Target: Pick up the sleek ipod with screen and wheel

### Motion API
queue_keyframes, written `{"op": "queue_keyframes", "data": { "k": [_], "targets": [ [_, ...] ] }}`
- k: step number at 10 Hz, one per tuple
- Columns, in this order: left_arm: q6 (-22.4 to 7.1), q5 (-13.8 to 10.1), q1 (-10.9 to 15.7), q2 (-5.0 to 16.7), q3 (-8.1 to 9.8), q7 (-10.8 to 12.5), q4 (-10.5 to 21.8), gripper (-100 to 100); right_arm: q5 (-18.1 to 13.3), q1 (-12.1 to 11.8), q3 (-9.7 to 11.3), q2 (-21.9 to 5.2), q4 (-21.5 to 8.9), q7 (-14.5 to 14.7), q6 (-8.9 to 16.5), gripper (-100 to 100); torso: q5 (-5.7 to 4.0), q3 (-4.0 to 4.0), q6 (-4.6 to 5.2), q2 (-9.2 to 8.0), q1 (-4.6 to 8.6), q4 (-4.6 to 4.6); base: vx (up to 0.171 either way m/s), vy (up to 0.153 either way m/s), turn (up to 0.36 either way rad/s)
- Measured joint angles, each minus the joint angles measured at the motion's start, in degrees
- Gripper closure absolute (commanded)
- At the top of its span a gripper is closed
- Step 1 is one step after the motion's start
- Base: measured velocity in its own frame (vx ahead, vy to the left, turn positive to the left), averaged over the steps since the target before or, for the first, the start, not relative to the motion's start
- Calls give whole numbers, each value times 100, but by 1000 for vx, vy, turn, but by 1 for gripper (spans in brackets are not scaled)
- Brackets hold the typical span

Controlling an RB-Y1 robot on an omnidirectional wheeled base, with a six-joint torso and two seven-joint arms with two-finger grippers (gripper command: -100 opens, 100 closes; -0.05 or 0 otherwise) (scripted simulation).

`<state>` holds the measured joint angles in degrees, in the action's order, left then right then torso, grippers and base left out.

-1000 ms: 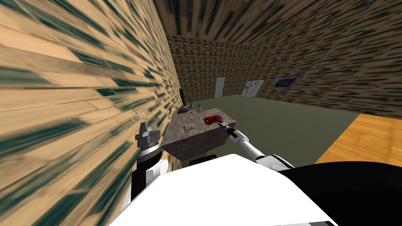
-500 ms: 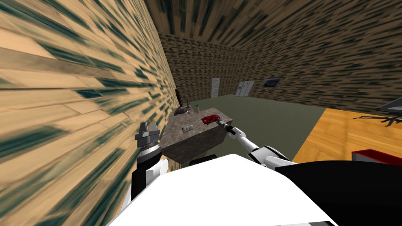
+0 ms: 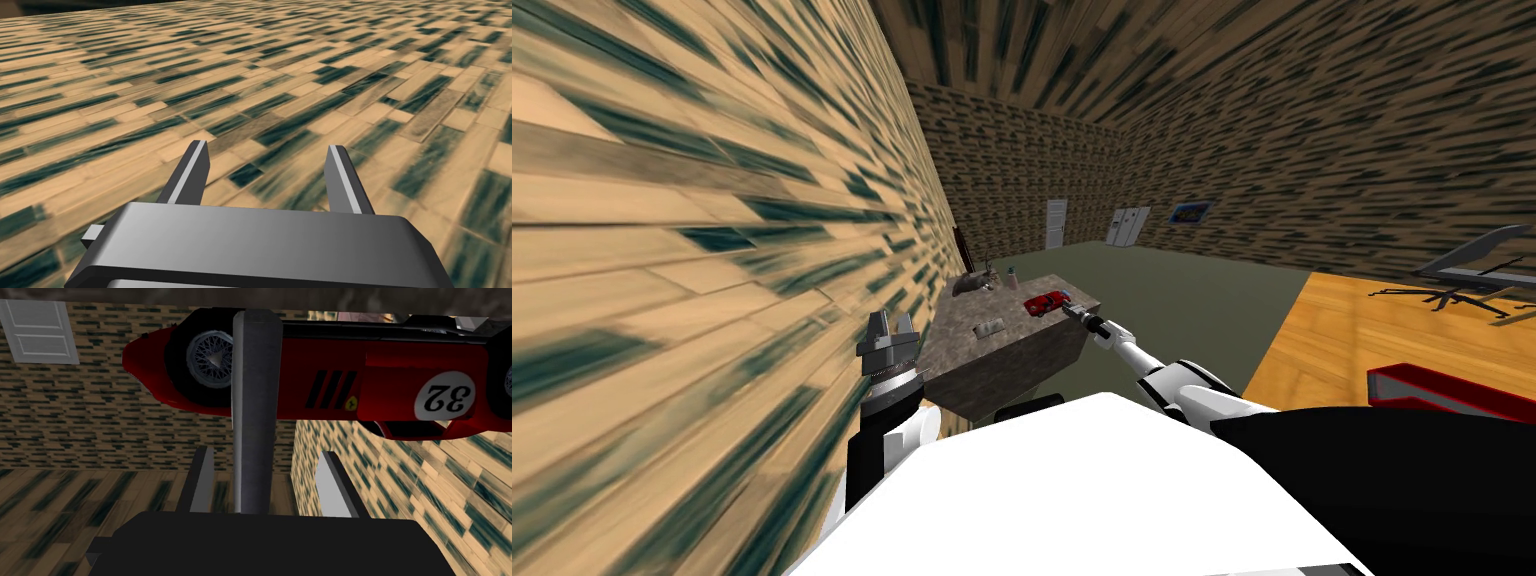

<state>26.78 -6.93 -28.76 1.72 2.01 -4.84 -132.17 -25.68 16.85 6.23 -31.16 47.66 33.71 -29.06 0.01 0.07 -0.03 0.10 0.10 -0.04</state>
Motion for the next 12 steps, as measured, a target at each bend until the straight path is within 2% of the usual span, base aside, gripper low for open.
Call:
{"op": "queue_keyframes", "data": {
  "k": [3, 4, 5, 8, 10, 12],
  "targets": [
    [0, 0, 0, 0, 0, 0, 0, 0, -3, 2, 1, -3, 1, 6, 0, 100, -4, 1, 1, 1, 4, -1, 0, 0, 0],
    [0, 0, 0, 0, 0, 0, 0, 0, -3, 1, 1, -3, 1, 6, 0, 0, -4, 1, 1, 1, 5, -1, 0, 0, 0],
    [0, 0, 0, 0, 0, 0, 0, 0, -3, 1, 1, -3, 1, 6, 0, 100, -4, 1, 1, 1, 5, -1, 6, -39, 223],
    [0, 0, 1, 1, 0, 0, 0, 0, -12, -434, -254, 98, 429, 23, 257, 100, -28, 25, -44, 31, 18, -19, 2, -64, 210],
    [0, 0, 0, 0, 0, 0, 0, 0, -23, -655, -333, 183, 689, 68, 349, 100, -34, 40, -40, 47, 2, -34, 5, -24, 112],
    [0, 0, 0, 0, 0, 0, 0, 0, -31, -976, -494, 262, 1038, 92, 512, 100, -47, 53, -53, 57, 2, -49, 1, -30, 81]
  ]
}}
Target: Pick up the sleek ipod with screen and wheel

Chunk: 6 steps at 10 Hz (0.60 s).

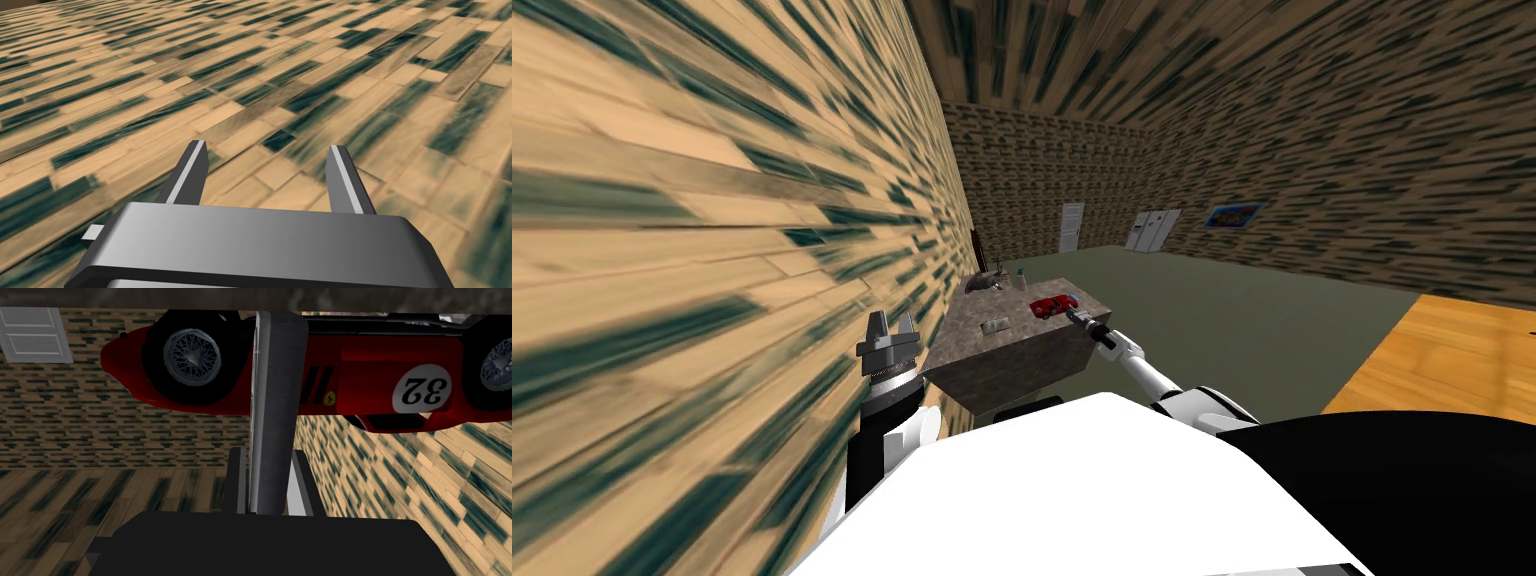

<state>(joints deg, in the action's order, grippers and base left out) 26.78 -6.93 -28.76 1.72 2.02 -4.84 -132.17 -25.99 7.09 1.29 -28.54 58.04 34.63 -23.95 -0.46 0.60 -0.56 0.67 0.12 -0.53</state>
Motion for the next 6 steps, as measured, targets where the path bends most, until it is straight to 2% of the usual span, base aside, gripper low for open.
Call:
{"op": "queue_keyframes", "data": {
  "k": [1, 3, 5, 6],
  "targets": [
    [0, 0, 0, 0, 0, 0, 0, 0, -3, -111, -14, 23, 146, 8, 24, 100, 0, 2, 4, 1, -4, -2, -5, -34, 270],
    [0, 0, 0, 0, 0, 0, 0, 0, -18, -430, -176, 135, 510, 56, 184, 100, -9, 9, -5, 8, 1, -10, -6, -52, 186],
    [0, 0, 0, 0, 0, 0, 0, 0, -26, -768, -357, 234, 863, 97, 334, 100, -15, 15, 0, 11, 11, -19, -6, -39, 71],
    [0, 0, -1, 0, 0, 0, 0, 0, -28, -870, -369, 246, 999, 100, 363, 100, -13, 16, 6, 11, 4, -20, -2, -32, 215]
  ]
}}
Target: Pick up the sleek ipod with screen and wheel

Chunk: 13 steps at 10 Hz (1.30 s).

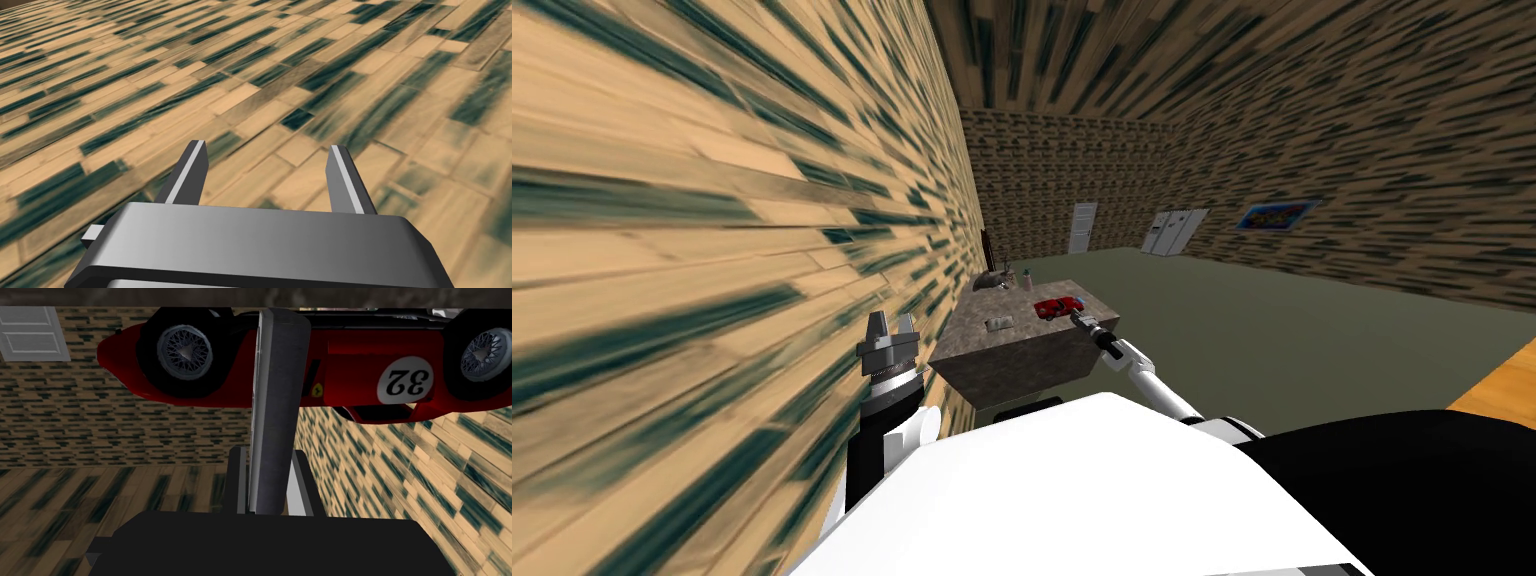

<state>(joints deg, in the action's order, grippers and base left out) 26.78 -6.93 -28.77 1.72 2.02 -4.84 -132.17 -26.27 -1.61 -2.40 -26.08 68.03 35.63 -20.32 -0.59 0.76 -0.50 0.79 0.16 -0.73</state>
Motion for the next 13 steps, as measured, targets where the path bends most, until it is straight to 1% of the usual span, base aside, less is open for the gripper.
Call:
{"op": "queue_keyframes", "data": {
  "k": [2, 3, 4, 5, 6, 7, 8, 9, 10, 11, 12, 13],
  "targets": [
    [0, 0, 0, 0, 0, 0, 0, 0, -14, -313, -155, 100, 340, 35, 177, 100, -3, 5, -6, 7, 4, -3, -5, -49, 233],
    [0, 0, 1, 0, 0, 0, 0, 0, -23, -469, -291, 190, 471, 82, 240, 100, -8, 10, -14, 13, 11, -7, -11, -52, 131],
    [0, 0, 0, 0, 0, 0, 0, 0, -36, -639, -326, 238, 696, 99, 360, 100, -7, 12, -5, 15, 11, -9, -9, -21, -31],
    [0, 0, 0, 0, 0, 0, 0, 0, -32, -771, -341, 229, 873, 90, 400, 100, -4, 11, 1, 14, 4, -8, -12, -37, 240],
    [0, 0, 1, 0, 0, 0, 0, 0, -27, -957, -450, 257, 1067, 89, 477, 100, -4, 11, -10, 16, 8, -7, -10, -45, 151],
    [0, 0, 0, 0, 0, 0, 0, 0, -29, -1112, -516, 290, 1240, 103, 528, 100, -4, 12, -3, 17, 8, -8, -8, -53, 240],
    [0, 0, 1, 0, 0, 0, 0, 0, -46, -1278, -639, 397, 1395, 153, 607, 100, -4, 13, -7, 19, 12, -8, -10, -52, 147],
    [0, 0, 0, 0, 0, 0, 0, 0, -47, -1472, -693, 424, 1609, 167, 693, 100, -1, 13, 0, 17, 10, -9, -8, -21, -13],
    [0, 0, 0, 0, 0, 0, 0, 0, -51, -1579, -723, 444, 1736, 179, 706, 100, 1, 13, 2, 18, -1, -9, -10, -24, 184],
    [0, 0, 1, 0, 0, 0, 0, 0, -58, -1750, -841, 515, 1873, 212, 754, 100, 2, 13, -3, 18, -1, -9, -14, -31, 164],
    [0, 0, 0, 0, 0, 0, 0, 0, -63, -1888, -888, 540, 2035, 224, 845, 100, 4, 14, -3, 19, -2, -8, -10, -22, 33],
    [0, 0, 0, 0, 0, 0, 0, 0, -65, -1971, -906, 552, 2167, 230, 881, 100, 5, 14, -1, 20, -7, -8, -4, -9, -4]
  ]
}}
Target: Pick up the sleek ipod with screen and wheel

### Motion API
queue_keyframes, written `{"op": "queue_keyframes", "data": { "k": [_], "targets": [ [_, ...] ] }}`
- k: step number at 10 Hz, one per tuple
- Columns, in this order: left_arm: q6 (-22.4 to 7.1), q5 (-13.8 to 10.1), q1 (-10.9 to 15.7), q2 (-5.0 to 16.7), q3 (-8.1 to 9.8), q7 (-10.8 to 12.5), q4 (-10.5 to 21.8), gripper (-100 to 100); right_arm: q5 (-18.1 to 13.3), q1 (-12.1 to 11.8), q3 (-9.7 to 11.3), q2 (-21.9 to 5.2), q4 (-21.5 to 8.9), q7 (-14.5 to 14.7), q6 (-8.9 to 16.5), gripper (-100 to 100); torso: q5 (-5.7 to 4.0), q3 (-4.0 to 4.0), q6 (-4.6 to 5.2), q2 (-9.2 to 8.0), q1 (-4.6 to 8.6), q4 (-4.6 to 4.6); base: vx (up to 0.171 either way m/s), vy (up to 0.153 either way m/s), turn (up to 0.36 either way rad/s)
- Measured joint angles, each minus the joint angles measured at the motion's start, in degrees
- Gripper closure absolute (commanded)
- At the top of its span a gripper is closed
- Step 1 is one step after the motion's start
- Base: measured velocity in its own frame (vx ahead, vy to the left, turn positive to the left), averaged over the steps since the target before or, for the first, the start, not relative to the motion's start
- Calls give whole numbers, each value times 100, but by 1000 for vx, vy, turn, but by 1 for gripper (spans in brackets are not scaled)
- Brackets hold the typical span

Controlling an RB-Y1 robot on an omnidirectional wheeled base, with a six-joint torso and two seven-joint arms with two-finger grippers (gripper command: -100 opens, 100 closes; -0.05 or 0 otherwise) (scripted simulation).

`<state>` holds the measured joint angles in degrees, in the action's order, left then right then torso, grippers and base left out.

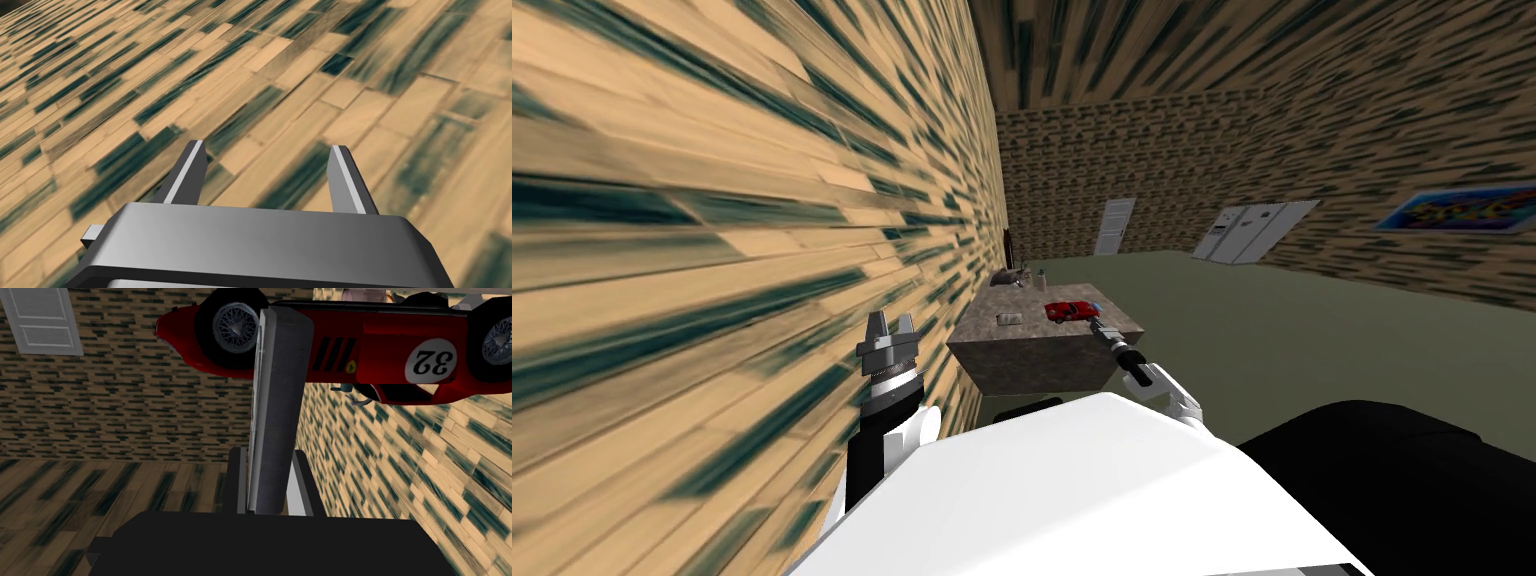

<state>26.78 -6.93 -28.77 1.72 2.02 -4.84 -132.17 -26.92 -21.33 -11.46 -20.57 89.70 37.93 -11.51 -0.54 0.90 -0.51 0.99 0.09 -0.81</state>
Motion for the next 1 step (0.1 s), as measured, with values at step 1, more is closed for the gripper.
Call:
{"op": "queue_keyframes", "data": {
  "k": [1],
  "targets": [
    [0, 0, 0, 0, 0, 0, 0, 0, 0, -7, -5, 0, 15, 2, 3, 0, -1, 3, -2, 4, -4, -1, 0, 0, 0]
  ]
}}
